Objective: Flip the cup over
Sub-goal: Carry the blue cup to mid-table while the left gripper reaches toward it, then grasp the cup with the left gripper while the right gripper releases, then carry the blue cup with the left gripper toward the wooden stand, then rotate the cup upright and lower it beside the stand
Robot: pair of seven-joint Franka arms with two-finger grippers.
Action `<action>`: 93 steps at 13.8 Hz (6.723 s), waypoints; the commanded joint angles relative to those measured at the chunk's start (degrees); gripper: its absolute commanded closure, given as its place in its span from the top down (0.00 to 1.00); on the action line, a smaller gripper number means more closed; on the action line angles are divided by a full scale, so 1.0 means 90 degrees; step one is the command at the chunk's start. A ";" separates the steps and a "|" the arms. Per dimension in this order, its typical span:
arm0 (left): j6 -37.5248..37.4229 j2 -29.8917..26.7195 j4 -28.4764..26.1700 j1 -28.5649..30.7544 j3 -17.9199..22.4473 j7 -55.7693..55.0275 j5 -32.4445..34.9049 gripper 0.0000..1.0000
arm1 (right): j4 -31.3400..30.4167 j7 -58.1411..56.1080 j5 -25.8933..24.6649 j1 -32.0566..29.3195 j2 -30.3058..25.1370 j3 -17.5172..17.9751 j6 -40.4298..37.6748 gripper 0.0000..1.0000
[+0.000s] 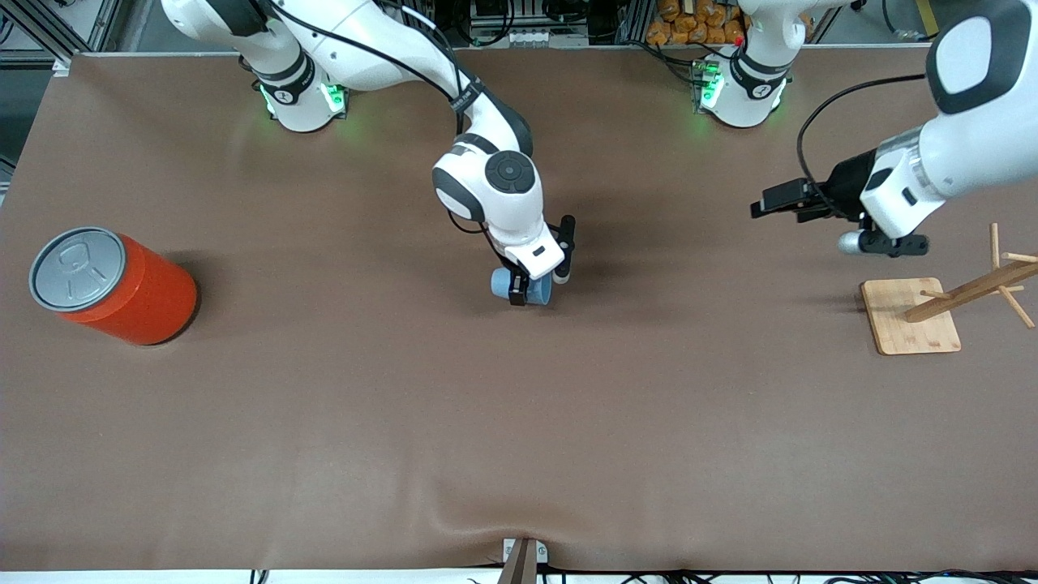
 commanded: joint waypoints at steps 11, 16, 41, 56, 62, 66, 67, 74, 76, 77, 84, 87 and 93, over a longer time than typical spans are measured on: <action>0.1282 0.1669 -0.0380 -0.0156 -0.0037 0.1835 -0.1772 1.00 | 0.0196 0.0386 -0.0649 0.0169 0.0382 -0.0102 0.0113 1.00; 0.1761 0.2255 -0.0798 -0.0497 -0.0037 0.3035 -0.2881 1.00 | 0.0196 0.0484 -0.0619 0.0149 0.0275 -0.0092 -0.0023 1.00; 0.2738 0.4102 0.0030 -0.2461 -0.0037 0.4366 -0.5014 0.58 | 0.2276 0.0806 0.0171 -0.3374 -0.2429 0.0161 -0.4819 1.00; 0.3188 0.4873 0.0929 -0.3047 -0.0027 0.4366 -0.5443 0.47 | 0.1197 0.3120 0.1361 -0.4744 -0.4234 -0.0490 -0.5837 1.00; 0.3237 0.4835 0.1065 -0.3126 0.0012 0.4347 -0.5395 0.00 | -0.0175 0.3101 0.1471 -0.4616 -0.5038 -0.0737 -0.5112 1.00; 0.3237 0.4465 0.1105 -0.3037 0.0187 0.3492 -0.5074 0.00 | 0.0291 0.2905 0.1403 -0.4510 -0.4815 -0.0737 -0.5062 1.00; 0.3246 0.4163 0.1124 -0.3066 0.0207 0.2704 -0.4792 0.00 | 0.0458 0.2906 0.1393 -0.4509 -0.4746 -0.0746 -0.5189 1.00; 0.2839 0.3360 0.1553 -0.1548 0.0568 0.0538 0.0321 0.00 | 0.0626 0.2915 0.1324 -0.4597 -0.4736 -0.0756 -0.5414 1.00; 0.2749 0.3263 0.1525 -0.1008 0.0578 0.0538 0.1174 0.00 | 0.0626 0.2915 0.1314 -0.4607 -0.4736 -0.0747 -0.5415 1.00; 0.2739 0.3223 0.1486 -0.0823 0.0607 0.0528 0.1419 0.00 | 0.0626 0.2915 0.1314 -0.4597 -0.4736 -0.0756 -0.5415 1.00; 0.2914 0.3408 0.1398 0.0898 0.0588 0.1280 0.2564 0.00 | 0.0626 0.2906 0.1101 -0.4548 -0.4736 -0.0737 -0.5483 1.00; 0.3236 0.3408 0.1232 0.0879 0.0617 0.1251 0.2719 0.00 | 0.0597 0.2906 0.1021 -0.4558 -0.4736 -0.0737 -0.5493 1.00; 0.3383 0.3009 0.0608 0.0888 0.0617 0.1095 0.3336 0.00 | 0.0577 0.2906 0.0992 -0.4597 -0.4726 -0.0737 -0.5727 1.00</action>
